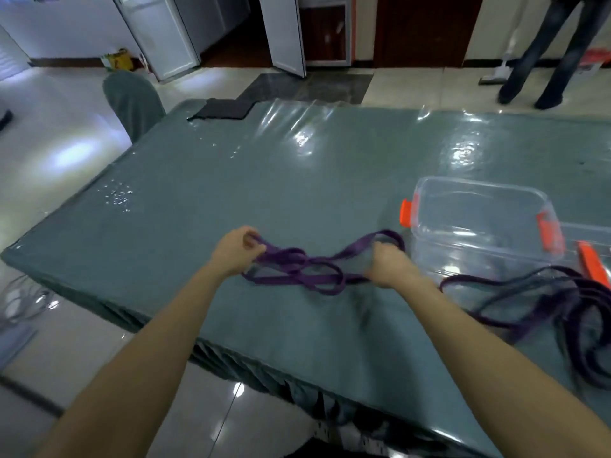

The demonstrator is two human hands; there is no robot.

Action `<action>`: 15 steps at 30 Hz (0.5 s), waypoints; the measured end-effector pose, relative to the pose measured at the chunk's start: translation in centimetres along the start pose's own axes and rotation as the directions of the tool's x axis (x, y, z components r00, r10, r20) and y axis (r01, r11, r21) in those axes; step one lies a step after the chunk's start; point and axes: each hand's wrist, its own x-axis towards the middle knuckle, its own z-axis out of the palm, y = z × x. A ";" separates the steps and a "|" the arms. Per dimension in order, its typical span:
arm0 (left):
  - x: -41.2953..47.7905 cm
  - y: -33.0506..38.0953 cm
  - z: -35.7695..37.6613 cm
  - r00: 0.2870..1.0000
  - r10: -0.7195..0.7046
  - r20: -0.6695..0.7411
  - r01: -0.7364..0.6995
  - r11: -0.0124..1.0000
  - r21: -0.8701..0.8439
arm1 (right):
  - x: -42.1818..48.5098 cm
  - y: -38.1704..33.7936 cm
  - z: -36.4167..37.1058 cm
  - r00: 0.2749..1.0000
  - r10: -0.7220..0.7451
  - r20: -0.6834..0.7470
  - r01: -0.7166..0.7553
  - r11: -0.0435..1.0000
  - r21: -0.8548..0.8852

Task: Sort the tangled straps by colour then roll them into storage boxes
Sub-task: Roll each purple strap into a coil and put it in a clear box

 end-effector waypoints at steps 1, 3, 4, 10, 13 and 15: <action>-0.6 -1.8 1.3 0.999 -0.026 0.034 0.025 0.999 0.033 | -0.6 -0.1 1.8 1.000 0.000 0.002 -0.001 0.999 0.040; -1.3 -4.9 3.1 0.993 -0.069 0.097 0.061 0.994 0.085 | -1.3 -0.7 4.5 1.000 0.009 0.019 -0.011 0.993 0.120; -1.2 -6.2 3.7 0.991 -0.070 0.111 0.058 0.993 0.106 | -1.3 -1.2 5.5 0.999 0.025 0.024 -0.028 0.986 0.163; 2.6 -10.2 5.2 0.992 -0.042 0.117 0.030 0.994 0.107 | -0.4 -3.9 9.8 0.970 0.240 0.044 -0.238 0.893 0.381; 4.9 -10.9 6.1 0.991 -0.071 0.114 0.086 0.988 -0.128 | -0.3 -5.0 11.5 0.928 0.352 0.120 -0.356 0.746 0.562; 6.1 -10.8 7.1 0.971 -0.156 0.182 0.214 0.907 -0.363 | -0.4 -5.7 12.0 0.903 0.405 0.144 -0.395 0.650 0.650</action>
